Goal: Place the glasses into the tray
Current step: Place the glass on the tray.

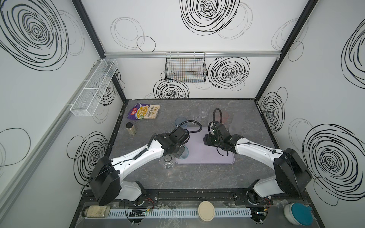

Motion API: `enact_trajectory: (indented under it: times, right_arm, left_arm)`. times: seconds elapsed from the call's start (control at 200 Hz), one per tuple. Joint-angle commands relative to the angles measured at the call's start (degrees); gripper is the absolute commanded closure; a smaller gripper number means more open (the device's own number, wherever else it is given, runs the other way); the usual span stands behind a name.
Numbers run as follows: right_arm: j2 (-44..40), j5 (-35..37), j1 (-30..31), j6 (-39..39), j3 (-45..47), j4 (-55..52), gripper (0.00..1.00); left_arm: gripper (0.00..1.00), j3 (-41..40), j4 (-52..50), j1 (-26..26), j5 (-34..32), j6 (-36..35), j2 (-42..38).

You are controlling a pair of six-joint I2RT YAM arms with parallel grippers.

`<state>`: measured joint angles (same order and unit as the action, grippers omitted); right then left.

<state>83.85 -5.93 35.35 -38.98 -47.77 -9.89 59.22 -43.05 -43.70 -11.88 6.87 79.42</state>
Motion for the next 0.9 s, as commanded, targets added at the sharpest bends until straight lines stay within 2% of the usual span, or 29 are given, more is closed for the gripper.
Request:
enact_trajectory:
  times: [0.0,0.11,0.13,0.38,0.515,0.73,0.896]
  right_arm:
    - [0.79,1.36,0.92,-1.28,-1.33,1.44,0.37]
    - [1.47,1.19,1.2,-1.39,-1.65,1.38,0.37]
    - [1.44,1.14,1.25,-1.38,-1.57,1.38,0.37]
    - [1.1,1.28,1.76,-1.83,-0.5,1.81,0.37]
    - [0.88,1.23,1.9,-2.1,0.41,2.27,0.37]
    - [1.62,1.28,2.6,-2.39,-0.4,2.33,0.37]
    - [2.89,1.2,3.27,-2.4,-1.51,1.96,0.37]
  left_arm:
    - [0.98,-1.16,-1.05,1.29,-0.5,0.7,0.08]
    - [0.98,-1.64,-0.51,1.45,-0.12,0.99,0.38]
    - [0.93,-1.65,-0.4,1.51,-0.08,1.03,0.57]
    - [0.88,-1.93,1.13,1.77,0.02,1.09,2.19]
    - [0.77,-1.48,1.13,1.87,-0.6,1.24,2.32]
    - [0.72,0.11,1.21,1.87,-0.52,1.38,2.34]
    - [0.61,2.74,0.84,1.82,-1.21,1.55,1.36]
